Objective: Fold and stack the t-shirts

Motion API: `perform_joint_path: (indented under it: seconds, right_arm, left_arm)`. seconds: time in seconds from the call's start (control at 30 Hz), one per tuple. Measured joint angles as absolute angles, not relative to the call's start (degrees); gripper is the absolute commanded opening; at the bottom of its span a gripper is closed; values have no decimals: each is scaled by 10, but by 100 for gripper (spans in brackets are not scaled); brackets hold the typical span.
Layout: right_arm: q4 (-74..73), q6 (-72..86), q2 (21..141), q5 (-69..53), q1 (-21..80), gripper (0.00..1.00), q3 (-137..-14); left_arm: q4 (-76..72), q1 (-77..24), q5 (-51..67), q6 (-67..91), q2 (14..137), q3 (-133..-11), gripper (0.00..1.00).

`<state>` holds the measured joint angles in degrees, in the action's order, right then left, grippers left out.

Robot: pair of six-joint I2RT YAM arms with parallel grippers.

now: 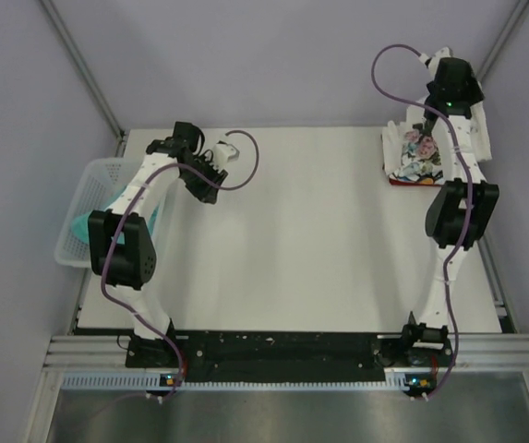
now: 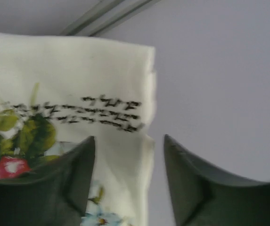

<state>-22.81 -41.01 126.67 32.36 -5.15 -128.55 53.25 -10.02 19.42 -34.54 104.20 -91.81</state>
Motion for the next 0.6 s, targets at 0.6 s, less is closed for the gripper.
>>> perform_joint_path:
  seconds: [0.6]
  right_arm:
    - [-156, -359, 1156, 312, -32, 99, -1188]
  left_arm:
    - [545, -100, 173, -348, 982, -877, 47]
